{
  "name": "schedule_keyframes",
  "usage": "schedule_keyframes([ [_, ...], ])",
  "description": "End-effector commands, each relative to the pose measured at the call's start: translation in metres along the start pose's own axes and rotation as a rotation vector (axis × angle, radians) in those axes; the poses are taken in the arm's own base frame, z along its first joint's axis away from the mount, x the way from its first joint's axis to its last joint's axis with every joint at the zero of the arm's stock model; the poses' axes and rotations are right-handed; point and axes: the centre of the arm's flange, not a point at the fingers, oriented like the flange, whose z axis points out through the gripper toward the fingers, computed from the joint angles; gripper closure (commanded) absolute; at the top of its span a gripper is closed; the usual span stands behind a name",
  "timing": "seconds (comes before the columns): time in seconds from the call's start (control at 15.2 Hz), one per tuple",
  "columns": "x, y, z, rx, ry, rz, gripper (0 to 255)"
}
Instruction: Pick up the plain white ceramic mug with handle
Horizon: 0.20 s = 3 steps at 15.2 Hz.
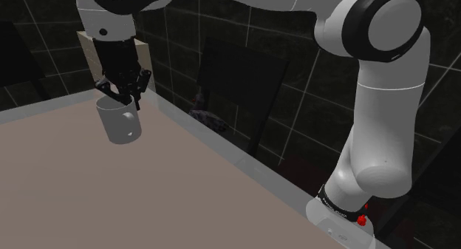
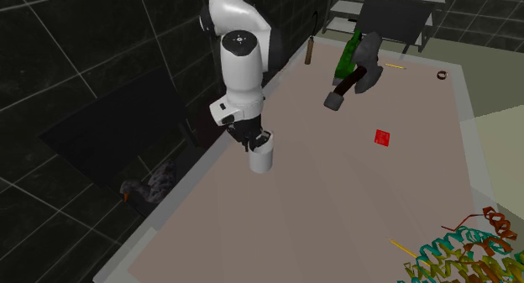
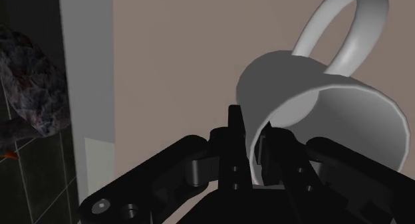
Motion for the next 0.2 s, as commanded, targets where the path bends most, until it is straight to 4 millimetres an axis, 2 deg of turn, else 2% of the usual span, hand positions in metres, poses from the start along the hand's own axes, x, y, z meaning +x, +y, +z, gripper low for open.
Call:
schedule_keyframes([
  [0.0,-0.0006,-0.0002,-0.0112,0.000,0.000,0.000,255],
  [0.13,-0.0007,-0.0002,-0.0121,0.000,0.000,0.000,255],
])
